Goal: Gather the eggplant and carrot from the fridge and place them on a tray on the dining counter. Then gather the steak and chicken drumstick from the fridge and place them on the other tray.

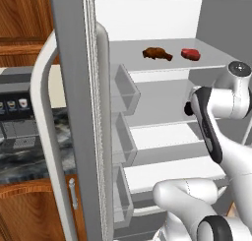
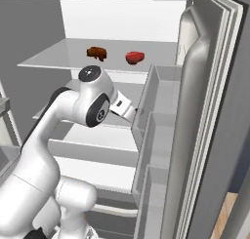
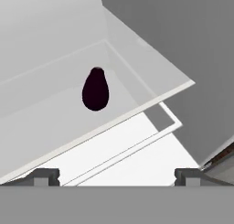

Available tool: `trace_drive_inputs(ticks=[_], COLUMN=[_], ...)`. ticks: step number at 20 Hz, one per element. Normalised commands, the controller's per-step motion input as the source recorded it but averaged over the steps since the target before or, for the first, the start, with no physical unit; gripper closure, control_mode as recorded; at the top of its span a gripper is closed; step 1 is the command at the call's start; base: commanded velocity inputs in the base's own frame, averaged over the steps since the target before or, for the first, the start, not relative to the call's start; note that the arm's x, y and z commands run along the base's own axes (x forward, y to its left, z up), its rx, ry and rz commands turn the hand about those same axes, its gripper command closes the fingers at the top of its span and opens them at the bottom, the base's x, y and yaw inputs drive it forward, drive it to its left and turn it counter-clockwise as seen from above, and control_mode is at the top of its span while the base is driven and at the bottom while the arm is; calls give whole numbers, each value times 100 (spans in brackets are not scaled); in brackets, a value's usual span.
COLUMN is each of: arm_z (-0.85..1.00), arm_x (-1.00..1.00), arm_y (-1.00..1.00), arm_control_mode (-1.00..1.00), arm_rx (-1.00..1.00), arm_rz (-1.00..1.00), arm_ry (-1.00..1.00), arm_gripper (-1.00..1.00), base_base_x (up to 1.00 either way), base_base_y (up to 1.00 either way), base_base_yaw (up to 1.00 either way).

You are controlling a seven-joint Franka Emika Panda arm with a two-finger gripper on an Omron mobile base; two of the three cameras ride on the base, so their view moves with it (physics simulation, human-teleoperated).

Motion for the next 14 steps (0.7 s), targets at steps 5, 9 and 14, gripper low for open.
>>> trace_drive_inputs(ticks=[5,9,14], arm_z=[-3,-18,-19], arm_x=[3,18,27], arm_y=[-1,0,0], arm_control_mode=[-100,-100,-100], arm_rx=[0,0,0], arm_rz=[0,0,0], arm_ry=[0,0,0], arm_gripper=[-100,-100,-100], base_base_x=[0,0,0], base_base_y=[0,0,0], base_base_yaw=[0,0,0])
